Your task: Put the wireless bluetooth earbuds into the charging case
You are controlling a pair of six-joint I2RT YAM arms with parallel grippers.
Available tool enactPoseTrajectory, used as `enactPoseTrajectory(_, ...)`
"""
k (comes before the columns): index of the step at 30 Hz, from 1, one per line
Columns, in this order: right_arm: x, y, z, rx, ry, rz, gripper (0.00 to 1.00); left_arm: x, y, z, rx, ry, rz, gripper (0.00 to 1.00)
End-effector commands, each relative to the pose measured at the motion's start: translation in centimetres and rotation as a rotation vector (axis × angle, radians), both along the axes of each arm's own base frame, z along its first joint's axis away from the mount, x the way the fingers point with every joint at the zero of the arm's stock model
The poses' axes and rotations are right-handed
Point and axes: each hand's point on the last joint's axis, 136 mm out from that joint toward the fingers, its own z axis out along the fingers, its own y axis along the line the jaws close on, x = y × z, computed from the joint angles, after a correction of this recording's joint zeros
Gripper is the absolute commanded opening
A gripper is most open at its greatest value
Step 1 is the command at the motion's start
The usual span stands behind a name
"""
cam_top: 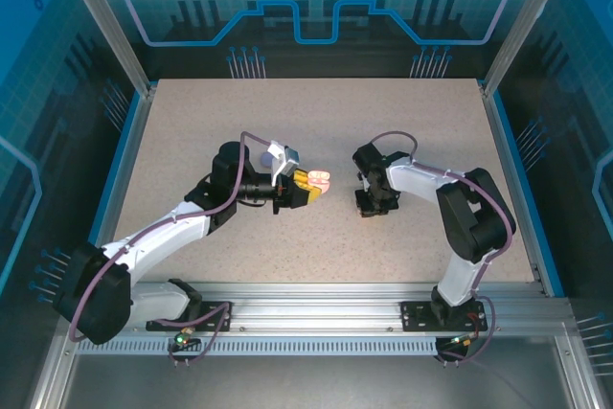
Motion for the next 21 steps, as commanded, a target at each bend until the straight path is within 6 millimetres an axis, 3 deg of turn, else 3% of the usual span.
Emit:
enactPoseTrajectory(1,-1.7,1.2,-0.9,0.027,0.061,0.041,0.17,0.3,0.2,1.6,-0.011,-0.062,0.009,0.08)
enactPoseTrajectory(13,-2.2,3.5,-0.6,0.129,0.073,0.041,0.17,0.3,0.2,1.6,-0.009,-0.063,0.009,0.08)
enactPoseTrajectory(21,-1.6,2.8,0.6,0.091,0.032,0.035,0.20,0.3,0.3,1.7,-0.007,-0.066,0.011,0.08)
